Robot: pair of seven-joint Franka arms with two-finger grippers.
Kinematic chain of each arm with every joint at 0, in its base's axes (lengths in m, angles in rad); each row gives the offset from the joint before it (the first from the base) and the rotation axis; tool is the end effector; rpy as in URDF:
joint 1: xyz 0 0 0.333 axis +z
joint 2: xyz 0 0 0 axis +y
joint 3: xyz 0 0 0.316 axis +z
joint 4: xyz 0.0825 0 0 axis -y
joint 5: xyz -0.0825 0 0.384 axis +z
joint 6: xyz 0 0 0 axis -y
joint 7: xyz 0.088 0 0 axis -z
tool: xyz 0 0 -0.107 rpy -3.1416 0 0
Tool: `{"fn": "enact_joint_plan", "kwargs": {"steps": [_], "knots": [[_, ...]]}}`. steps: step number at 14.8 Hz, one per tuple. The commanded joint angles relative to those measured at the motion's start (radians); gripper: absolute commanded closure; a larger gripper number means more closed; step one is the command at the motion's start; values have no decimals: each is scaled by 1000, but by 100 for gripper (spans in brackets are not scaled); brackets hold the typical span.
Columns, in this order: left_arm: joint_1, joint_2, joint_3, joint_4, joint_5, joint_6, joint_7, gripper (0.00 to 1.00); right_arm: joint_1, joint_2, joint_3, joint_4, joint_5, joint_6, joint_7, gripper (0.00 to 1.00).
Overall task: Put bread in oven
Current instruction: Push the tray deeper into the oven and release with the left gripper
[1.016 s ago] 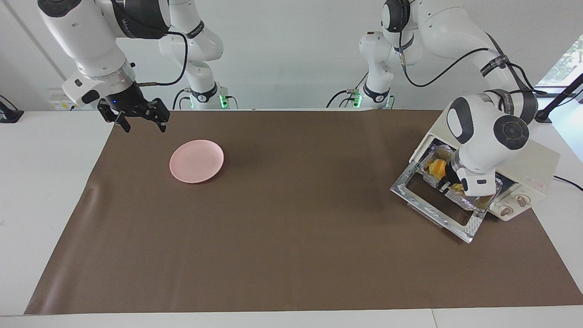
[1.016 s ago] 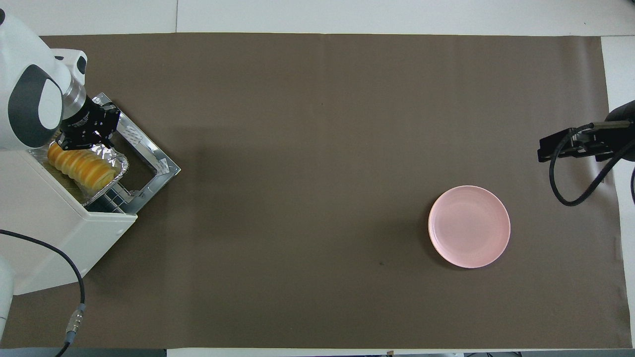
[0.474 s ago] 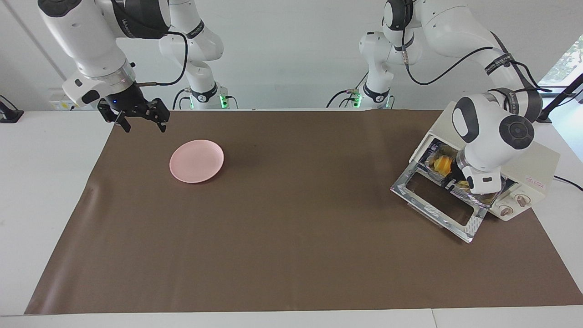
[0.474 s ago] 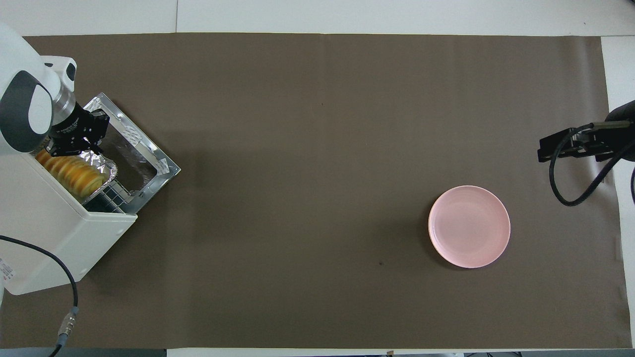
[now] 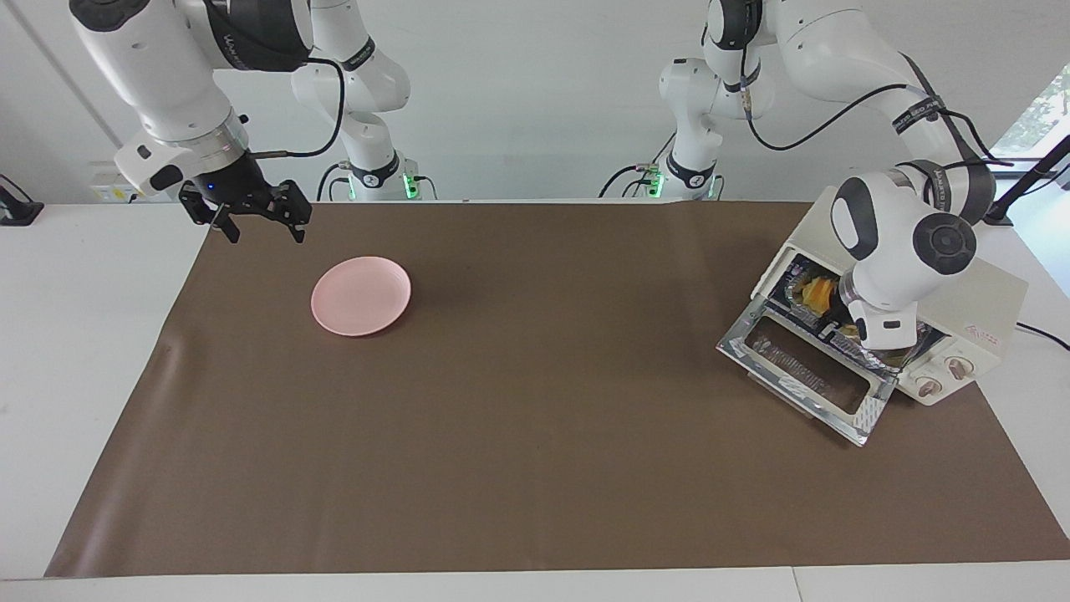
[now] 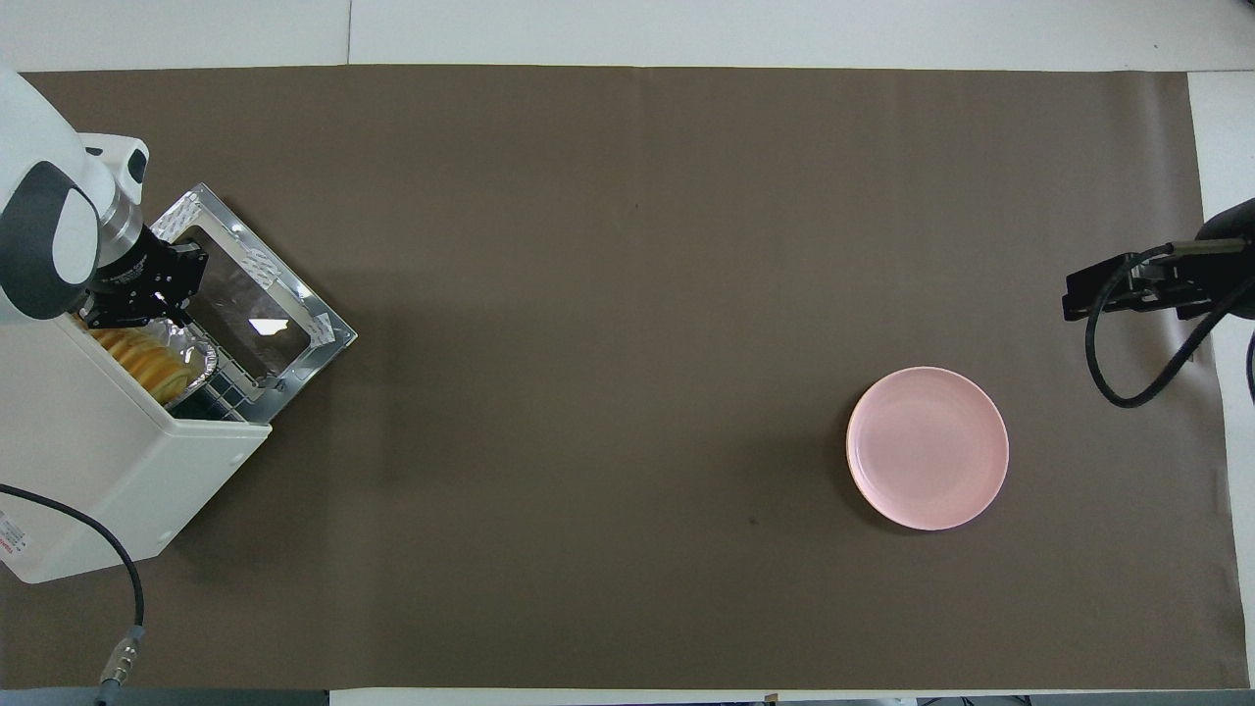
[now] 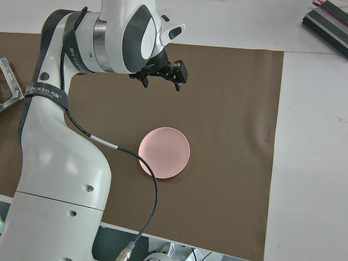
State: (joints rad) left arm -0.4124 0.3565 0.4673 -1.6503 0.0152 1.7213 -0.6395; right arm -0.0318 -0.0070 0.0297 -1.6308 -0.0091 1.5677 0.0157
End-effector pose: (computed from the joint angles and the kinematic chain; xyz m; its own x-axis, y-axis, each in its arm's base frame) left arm 0.6226 0.0079 0.4070 0.7626 0.6400 -0.0943 0.5958 -0.7516 -0.2832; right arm 0.5500 -0.0021 0.5998 0.9983 -0.0178 -0.0559 -0.0173 -0.9998 0.0102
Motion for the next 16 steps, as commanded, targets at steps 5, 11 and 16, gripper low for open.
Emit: {"fn": "enact_joint_plan", "kwargs": {"steps": [5,11,16], "knots": [[6,-56,-1,-86,40,32,9,100,-13,-24,7,-26,4,3,-25,0],[-2,-60,-2,-92,60,44,12,100,-13,-24,7,-24,4,3,-25,0],[-8,-60,-2,-92,75,50,12,88,-13,-24,7,-24,4,3,-25,0]]}}
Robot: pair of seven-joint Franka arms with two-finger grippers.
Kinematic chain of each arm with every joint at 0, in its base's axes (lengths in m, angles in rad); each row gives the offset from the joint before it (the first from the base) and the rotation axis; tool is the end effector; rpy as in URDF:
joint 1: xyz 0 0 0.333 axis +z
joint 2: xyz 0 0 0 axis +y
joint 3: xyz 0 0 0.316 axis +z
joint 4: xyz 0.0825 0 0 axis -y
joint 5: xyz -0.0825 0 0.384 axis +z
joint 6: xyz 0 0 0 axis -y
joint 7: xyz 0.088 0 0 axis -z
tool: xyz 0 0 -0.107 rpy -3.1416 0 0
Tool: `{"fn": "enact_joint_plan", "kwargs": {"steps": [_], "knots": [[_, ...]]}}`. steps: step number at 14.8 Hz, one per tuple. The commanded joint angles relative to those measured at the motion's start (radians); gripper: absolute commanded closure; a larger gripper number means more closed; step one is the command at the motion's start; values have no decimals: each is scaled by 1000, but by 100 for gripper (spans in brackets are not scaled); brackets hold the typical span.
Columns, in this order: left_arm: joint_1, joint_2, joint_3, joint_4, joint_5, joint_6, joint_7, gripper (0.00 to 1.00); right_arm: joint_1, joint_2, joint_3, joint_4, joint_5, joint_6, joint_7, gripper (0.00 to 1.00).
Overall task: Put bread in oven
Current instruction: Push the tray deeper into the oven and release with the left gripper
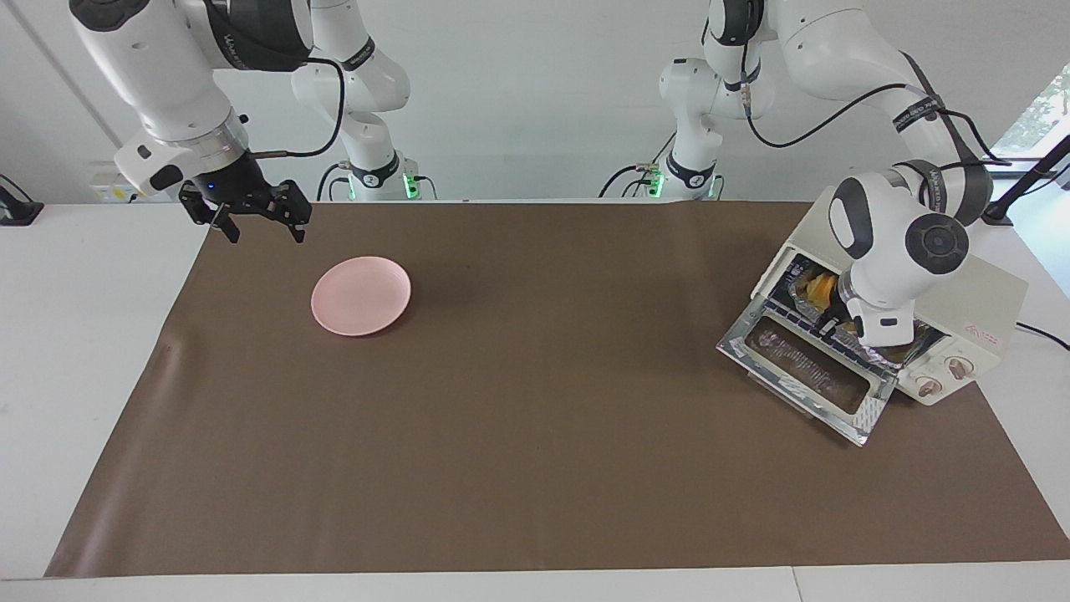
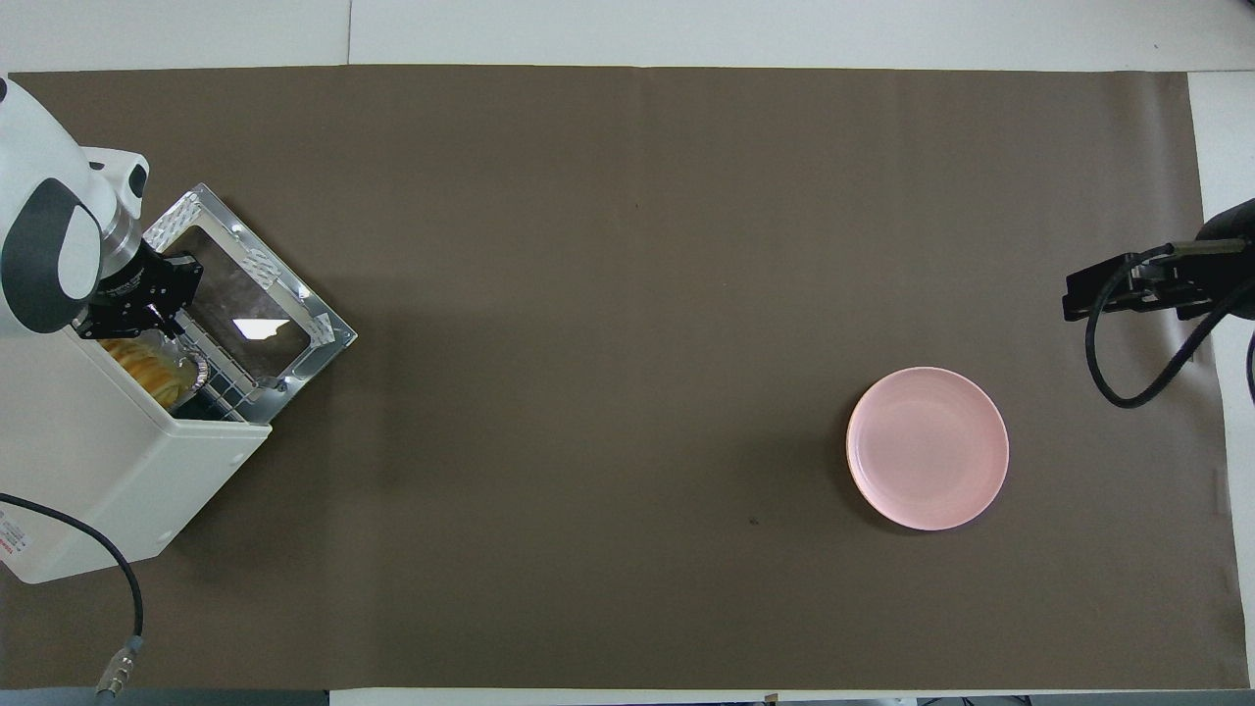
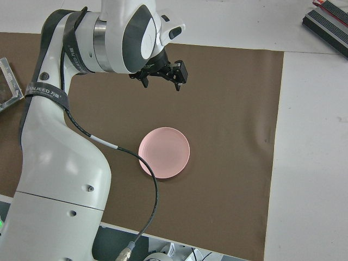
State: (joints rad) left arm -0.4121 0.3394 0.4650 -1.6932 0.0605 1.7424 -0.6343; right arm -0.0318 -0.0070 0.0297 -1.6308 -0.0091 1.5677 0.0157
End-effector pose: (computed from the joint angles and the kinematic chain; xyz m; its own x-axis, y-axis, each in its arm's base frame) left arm 0.6153 0.0138 0.3996 0.7756 0.6257 -0.0830 0.5757 -0.7552 -0.3136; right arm 0.5500 -0.0021 0.5998 0.9983 -0.0178 -0.0559 -0.0173 -0.9998 0.0102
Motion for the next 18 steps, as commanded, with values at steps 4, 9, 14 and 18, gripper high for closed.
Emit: {"fn": "enact_joint_plan", "kwargs": {"steps": [4,9,14,18], "knots": [[-8,-43,0,-49,30,28,5,26,-13,-24,7,-24,4,3,-23,0],[-24,-37,-2,-13,70,5,7,0,-13,-24,7,-24,4,3,-25,0],[-22,-39,-3,113,61,-89,97,0,-13,-24,9,-24,3,3,-25,0],[-24,-103,-6,126,59,-129,353,0,-13,-24,7,-24,3,3,-23,0]]}}
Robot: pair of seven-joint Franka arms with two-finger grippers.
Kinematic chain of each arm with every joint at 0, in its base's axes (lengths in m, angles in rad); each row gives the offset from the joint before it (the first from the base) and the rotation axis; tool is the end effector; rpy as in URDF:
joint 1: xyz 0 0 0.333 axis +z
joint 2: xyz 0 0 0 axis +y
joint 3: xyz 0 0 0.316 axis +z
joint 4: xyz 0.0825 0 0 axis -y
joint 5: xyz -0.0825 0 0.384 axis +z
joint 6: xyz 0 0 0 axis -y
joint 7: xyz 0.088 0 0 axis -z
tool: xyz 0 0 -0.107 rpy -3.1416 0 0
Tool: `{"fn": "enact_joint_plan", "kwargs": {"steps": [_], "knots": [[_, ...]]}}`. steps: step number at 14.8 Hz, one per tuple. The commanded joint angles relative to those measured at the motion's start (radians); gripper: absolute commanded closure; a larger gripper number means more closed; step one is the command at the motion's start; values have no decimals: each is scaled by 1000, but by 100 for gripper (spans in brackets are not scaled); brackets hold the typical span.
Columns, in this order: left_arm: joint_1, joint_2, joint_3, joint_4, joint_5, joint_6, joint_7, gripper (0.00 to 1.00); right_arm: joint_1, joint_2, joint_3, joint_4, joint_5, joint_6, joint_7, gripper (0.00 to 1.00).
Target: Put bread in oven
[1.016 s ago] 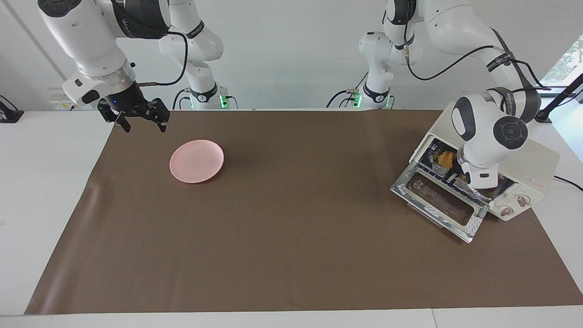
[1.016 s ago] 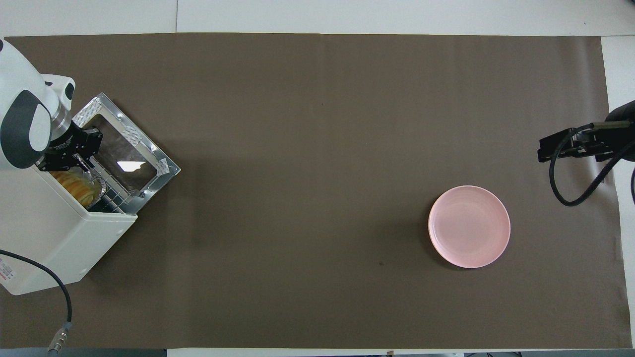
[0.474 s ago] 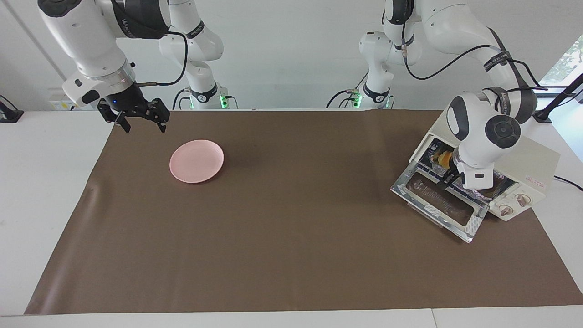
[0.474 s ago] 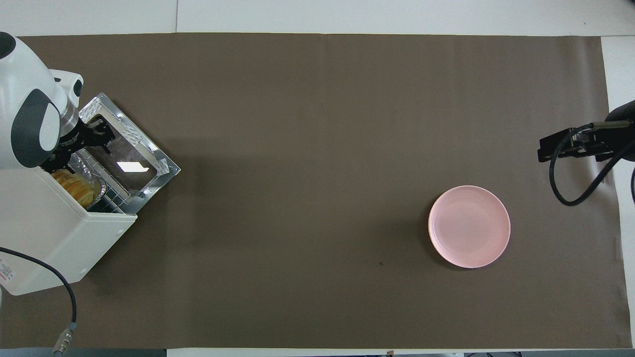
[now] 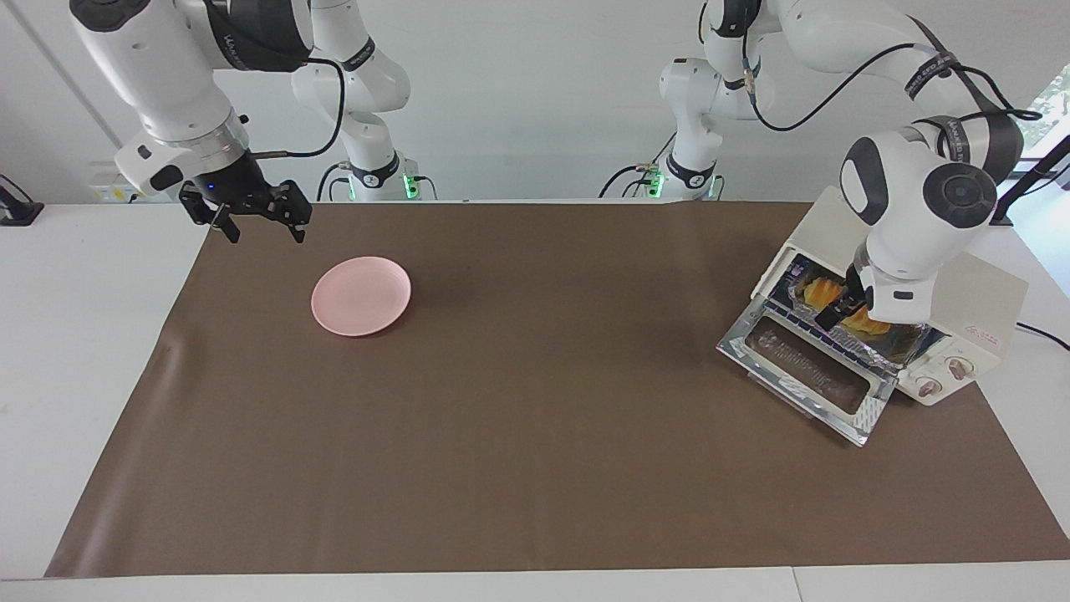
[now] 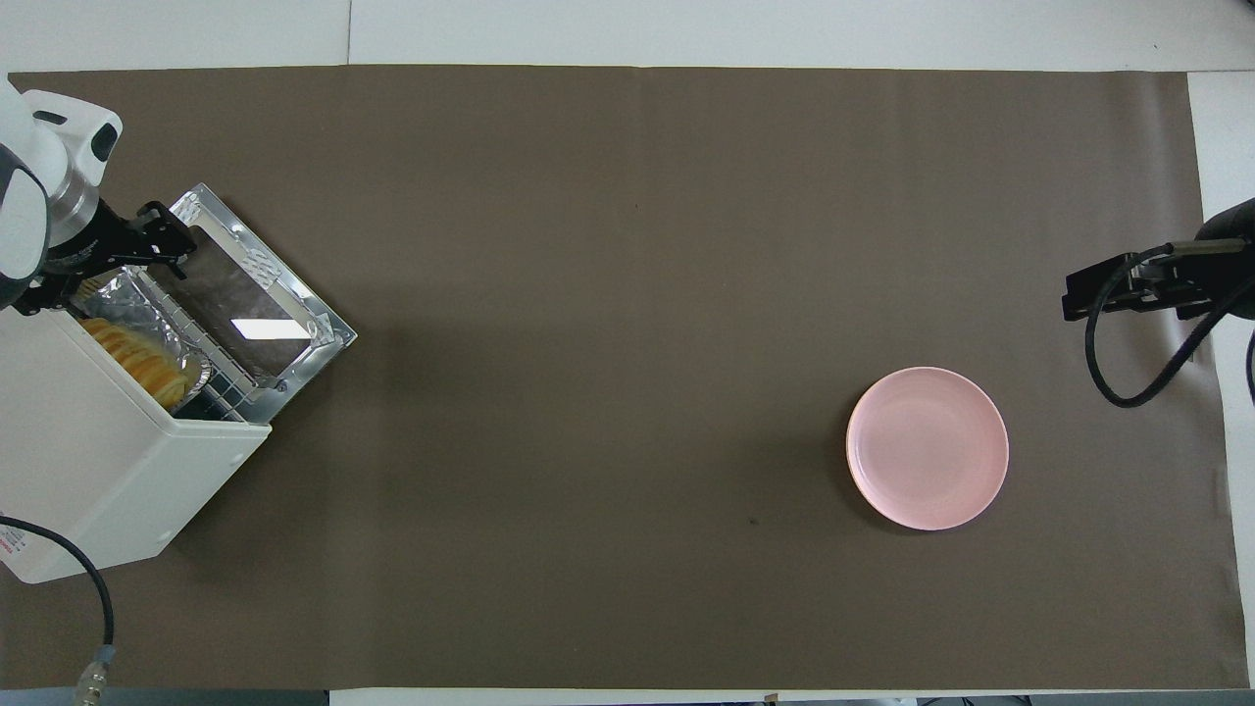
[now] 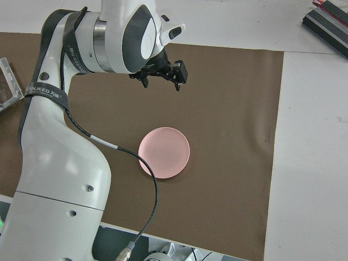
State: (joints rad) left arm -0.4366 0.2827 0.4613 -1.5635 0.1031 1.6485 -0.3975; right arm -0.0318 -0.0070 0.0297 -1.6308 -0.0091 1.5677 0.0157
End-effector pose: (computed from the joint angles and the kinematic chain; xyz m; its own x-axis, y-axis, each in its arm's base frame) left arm 0.6208 -0.0032 0.4844 0.9150 0.3974 -0.0695 0.3661 -0.8904 -0.2705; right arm 0.5500 -0.0021 0.5998 0.9983 -0.0178 -0.0559 -0.0173 -0.9998 0.0102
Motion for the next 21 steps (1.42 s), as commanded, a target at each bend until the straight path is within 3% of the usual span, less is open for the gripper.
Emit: {"fn": "enact_joint_plan", "kwargs": {"steps": [1,6,9,11,14,19,21], "knots": [[9,-68,-3,-9,17,-55,153,0,-11,-24,7,-24,3,5,-23,0],[10,-166,-4,-35,17,-73,344,0,-13,-24,7,-26,3,5,-23,0],[10,-241,-12,-55,9,-130,348,0,-13,-24,7,-24,4,3,-25,0],[65,-327,-65,-128,-10,-124,348,0,-13,-24,7,-24,4,3,-25,0],[229,-339,-257,-139,-10,-130,368,0,-13,-24,7,-24,4,3,-25,0],[268,-324,-300,-125,-62,-110,457,0,-13,-24,7,-24,4,3,-23,0],[312,-323,-328,-124,-135,-92,468,0,-13,-24,7,-24,4,5,-23,0]]}}
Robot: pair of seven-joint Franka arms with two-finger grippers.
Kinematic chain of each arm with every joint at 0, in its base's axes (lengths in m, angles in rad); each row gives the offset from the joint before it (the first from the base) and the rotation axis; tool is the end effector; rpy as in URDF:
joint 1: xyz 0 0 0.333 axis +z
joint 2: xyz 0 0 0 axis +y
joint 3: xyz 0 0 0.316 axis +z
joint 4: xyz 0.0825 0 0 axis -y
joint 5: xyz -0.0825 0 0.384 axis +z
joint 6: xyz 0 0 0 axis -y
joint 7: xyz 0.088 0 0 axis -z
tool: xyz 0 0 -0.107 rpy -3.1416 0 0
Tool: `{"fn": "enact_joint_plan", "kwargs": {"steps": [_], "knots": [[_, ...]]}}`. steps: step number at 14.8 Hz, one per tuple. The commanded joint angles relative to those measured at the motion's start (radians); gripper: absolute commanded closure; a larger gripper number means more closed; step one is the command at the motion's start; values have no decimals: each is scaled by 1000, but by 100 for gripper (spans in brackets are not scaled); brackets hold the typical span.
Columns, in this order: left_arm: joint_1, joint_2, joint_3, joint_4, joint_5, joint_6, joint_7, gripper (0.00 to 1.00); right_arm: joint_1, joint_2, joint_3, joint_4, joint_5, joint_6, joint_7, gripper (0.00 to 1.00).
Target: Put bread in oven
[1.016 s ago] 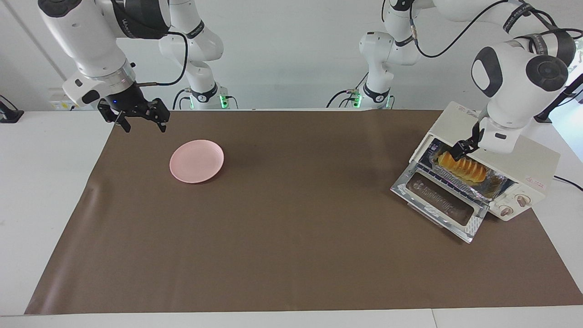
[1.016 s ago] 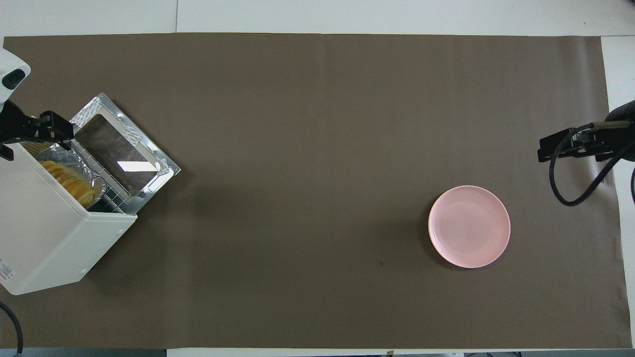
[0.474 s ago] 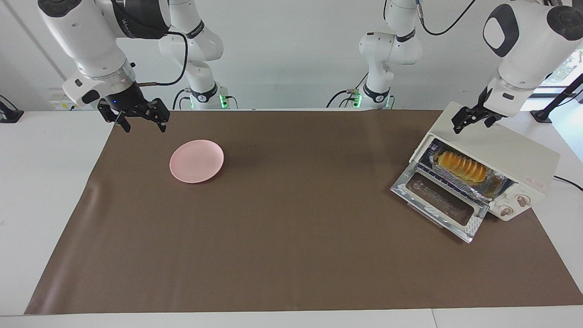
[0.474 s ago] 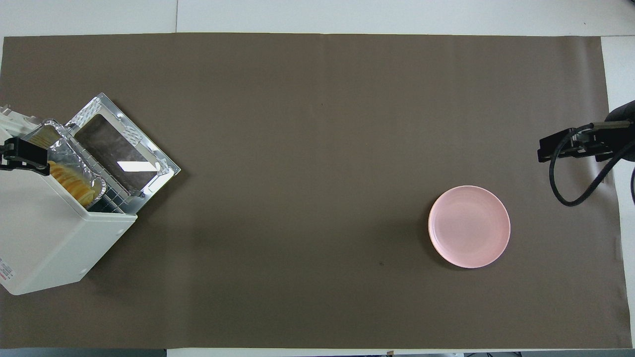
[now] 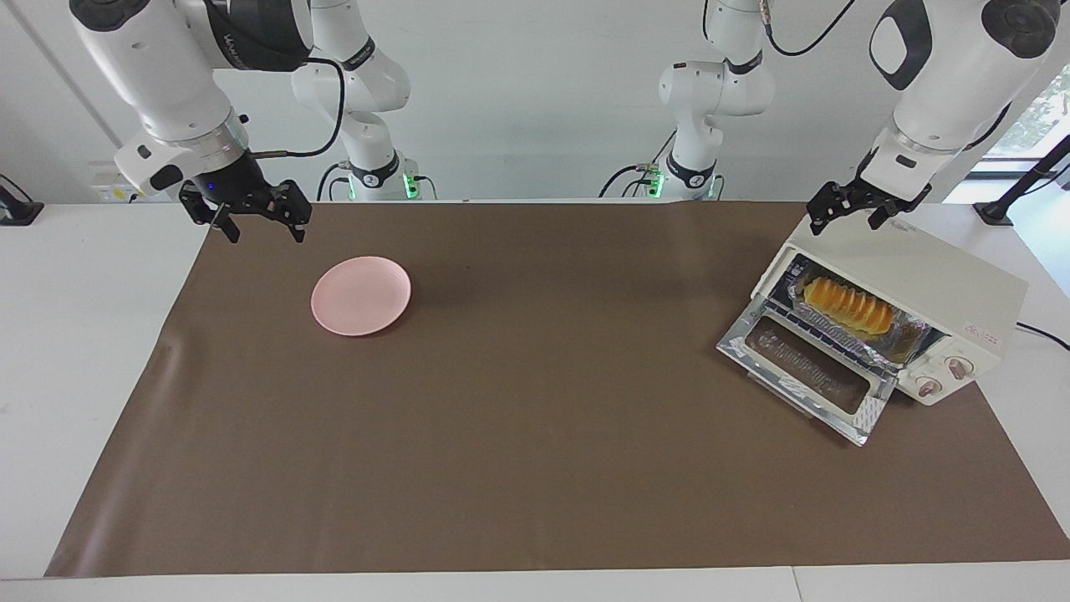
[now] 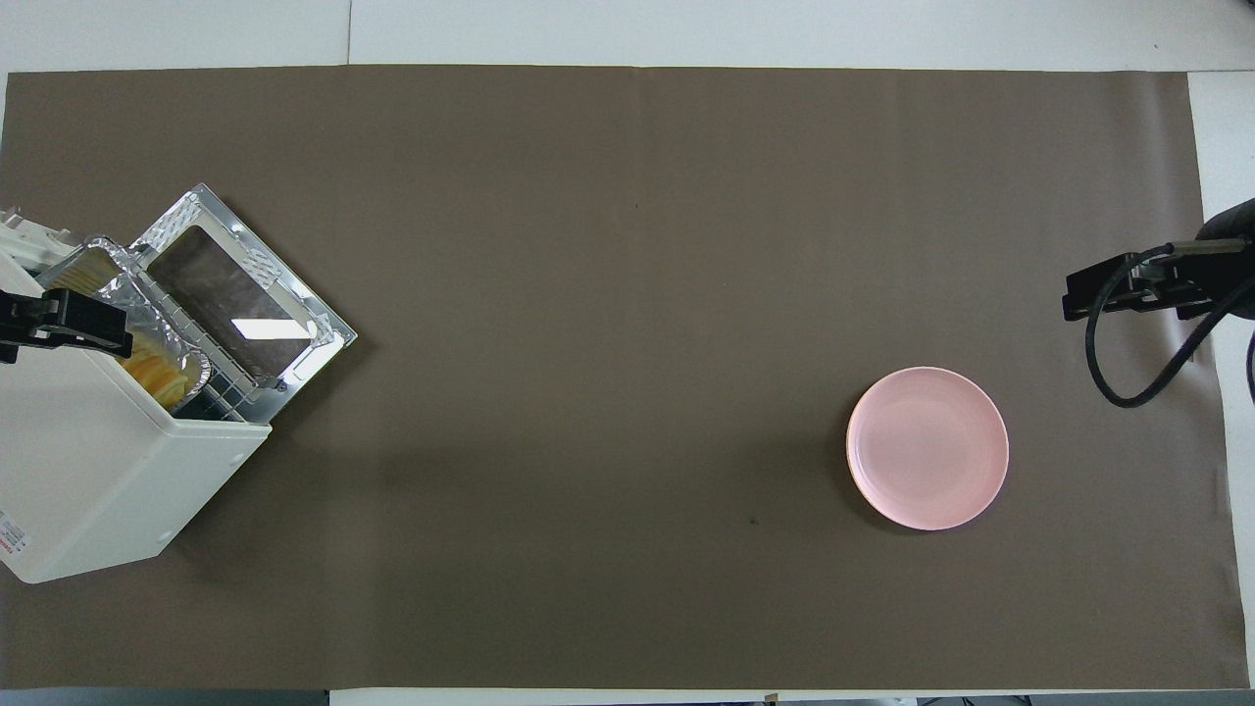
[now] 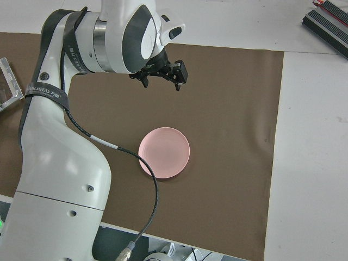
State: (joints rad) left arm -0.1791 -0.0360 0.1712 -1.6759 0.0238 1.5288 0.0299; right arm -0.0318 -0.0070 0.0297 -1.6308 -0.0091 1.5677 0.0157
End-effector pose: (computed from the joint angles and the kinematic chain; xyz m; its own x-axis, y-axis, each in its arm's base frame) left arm 0.5356 -0.0001 0.5912 0.9930 -0.0375 -0.1119 -0.0394 -0.9991 -0.0143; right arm 0.5500 -0.0021 0.5998 0.9983 -0.0178 -0.0559 -0.0173 -0.9998 0.0102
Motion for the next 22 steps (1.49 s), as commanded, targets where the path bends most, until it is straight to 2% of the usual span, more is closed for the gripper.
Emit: {"fn": "enact_joint_plan", "kwargs": {"steps": [1,8,22], "knots": [[65,4,-50,-4,-61,40,42,0,-13,-24,7,-24,4,3,-23,0],[26,37,-55,59,-56,37,47,0,-13,-24,7,-26,4,5,-23,0],[41,31,-55,48,-56,51,50,0,-13,-24,7,-24,4,5,-25,0]]}}
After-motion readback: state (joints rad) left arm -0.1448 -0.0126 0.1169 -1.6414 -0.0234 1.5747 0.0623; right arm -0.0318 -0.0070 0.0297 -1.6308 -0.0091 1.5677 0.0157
